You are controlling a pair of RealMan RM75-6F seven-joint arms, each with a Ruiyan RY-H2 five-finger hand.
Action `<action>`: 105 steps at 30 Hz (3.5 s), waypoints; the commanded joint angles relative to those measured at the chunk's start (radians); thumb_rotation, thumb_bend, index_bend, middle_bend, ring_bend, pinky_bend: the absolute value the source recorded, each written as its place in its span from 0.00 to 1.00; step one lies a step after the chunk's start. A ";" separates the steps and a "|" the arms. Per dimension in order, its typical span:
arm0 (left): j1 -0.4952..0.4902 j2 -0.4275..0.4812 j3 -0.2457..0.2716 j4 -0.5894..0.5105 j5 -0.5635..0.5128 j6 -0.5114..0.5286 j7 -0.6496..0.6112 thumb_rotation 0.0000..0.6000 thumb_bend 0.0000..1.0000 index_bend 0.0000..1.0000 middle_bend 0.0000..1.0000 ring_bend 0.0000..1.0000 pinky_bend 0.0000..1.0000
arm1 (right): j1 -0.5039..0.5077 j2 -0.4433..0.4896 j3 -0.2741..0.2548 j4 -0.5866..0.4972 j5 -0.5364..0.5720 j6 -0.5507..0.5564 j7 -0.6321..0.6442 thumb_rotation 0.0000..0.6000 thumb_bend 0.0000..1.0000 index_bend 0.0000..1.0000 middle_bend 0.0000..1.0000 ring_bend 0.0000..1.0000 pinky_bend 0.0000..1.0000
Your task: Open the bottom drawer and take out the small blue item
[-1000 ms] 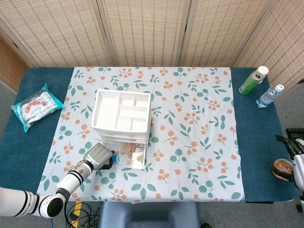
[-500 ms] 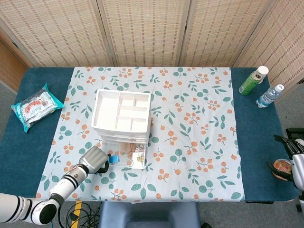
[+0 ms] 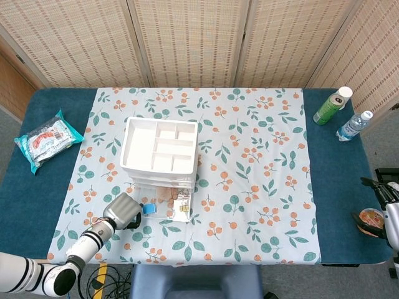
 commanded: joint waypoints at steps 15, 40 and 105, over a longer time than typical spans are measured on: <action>0.005 -0.034 -0.033 0.054 0.050 -0.033 -0.079 0.02 0.71 0.27 0.98 1.00 1.00 | -0.005 0.000 0.001 0.003 0.006 0.004 0.001 1.00 0.21 0.18 0.29 0.31 0.36; 0.014 -0.003 -0.039 0.007 0.142 -0.111 -0.165 0.03 0.71 0.27 0.98 1.00 1.00 | -0.006 -0.001 0.002 0.007 0.007 0.003 0.006 1.00 0.21 0.18 0.29 0.31 0.36; 0.009 -0.034 -0.040 0.057 0.126 -0.093 -0.203 0.04 0.71 0.24 0.98 1.00 1.00 | -0.010 -0.007 0.005 0.020 0.017 -0.001 0.014 1.00 0.21 0.18 0.29 0.31 0.36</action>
